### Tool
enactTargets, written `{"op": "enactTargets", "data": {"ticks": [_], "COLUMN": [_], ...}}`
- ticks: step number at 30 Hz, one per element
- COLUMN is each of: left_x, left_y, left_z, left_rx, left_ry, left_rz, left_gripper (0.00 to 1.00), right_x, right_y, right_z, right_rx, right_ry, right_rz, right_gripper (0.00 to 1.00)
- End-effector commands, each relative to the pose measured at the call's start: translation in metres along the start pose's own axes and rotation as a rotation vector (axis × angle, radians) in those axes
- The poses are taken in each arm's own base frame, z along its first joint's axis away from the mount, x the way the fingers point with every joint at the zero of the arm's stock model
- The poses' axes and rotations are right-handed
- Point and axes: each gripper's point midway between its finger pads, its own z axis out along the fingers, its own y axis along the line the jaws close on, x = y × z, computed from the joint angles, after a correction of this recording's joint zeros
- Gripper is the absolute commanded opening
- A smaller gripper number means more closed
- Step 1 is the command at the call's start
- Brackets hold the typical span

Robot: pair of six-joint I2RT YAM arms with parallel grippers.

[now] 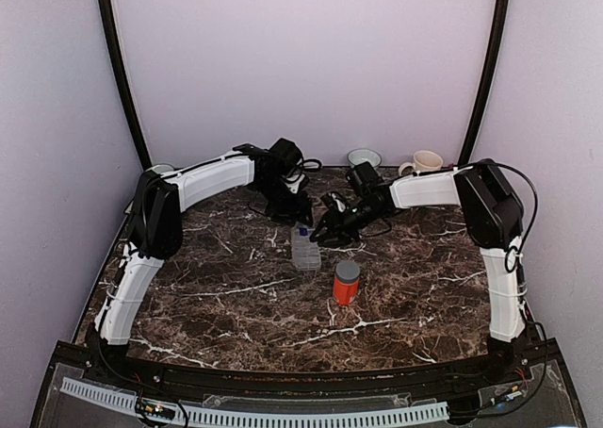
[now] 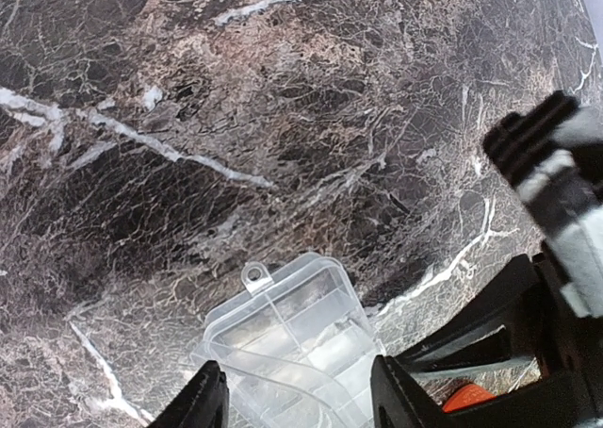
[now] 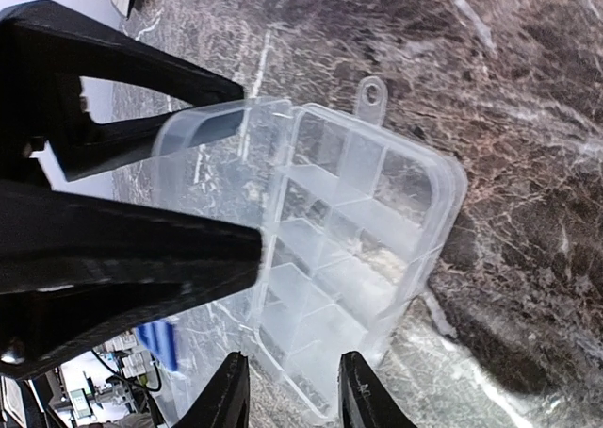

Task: Sort the pills into containers
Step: Open the lid of the pill container.

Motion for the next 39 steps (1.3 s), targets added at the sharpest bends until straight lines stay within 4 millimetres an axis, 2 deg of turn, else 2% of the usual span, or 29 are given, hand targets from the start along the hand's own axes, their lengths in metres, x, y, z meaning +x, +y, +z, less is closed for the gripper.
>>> {"op": "enactTargets", "data": {"ticks": [1, 11, 27, 32, 36, 39], "left_x": [0.001, -0.002, -0.004, -0.006, -0.006, -0.006], "left_y": [-0.005, -0.009, -0.013, -0.014, -0.016, -0.016], "left_z": [-0.008, -0.013, -0.016, -0.018, -0.018, -0.019], "left_rx": [0.016, 0.042, 0.053, 0.056, 0.060, 0.061], "left_ry": [-0.003, -0.032, -0.040, -0.047, -0.047, -0.048], "left_rz": [0.018, 0.029, 0.020, 0.017, 0.013, 0.011], "left_gripper": [0.53, 0.50, 0.50, 0.50, 0.49, 0.49], "right_x": [0.002, 0.001, -0.004, -0.007, -0.008, -0.007], "right_y": [-0.002, -0.004, 0.017, 0.024, 0.021, 0.020], "right_z": [0.012, 0.015, -0.012, -0.017, -0.011, -0.005], "right_rx": [-0.012, -0.011, 0.018, 0.013, 0.005, -0.002], "right_ry": [0.017, 0.021, -0.041, -0.061, -0.046, -0.035], "right_rz": [-0.004, 0.001, -0.042, -0.050, -0.039, -0.036], "right_gripper": [0.32, 0.31, 0.28, 0.17, 0.03, 0.01]}}
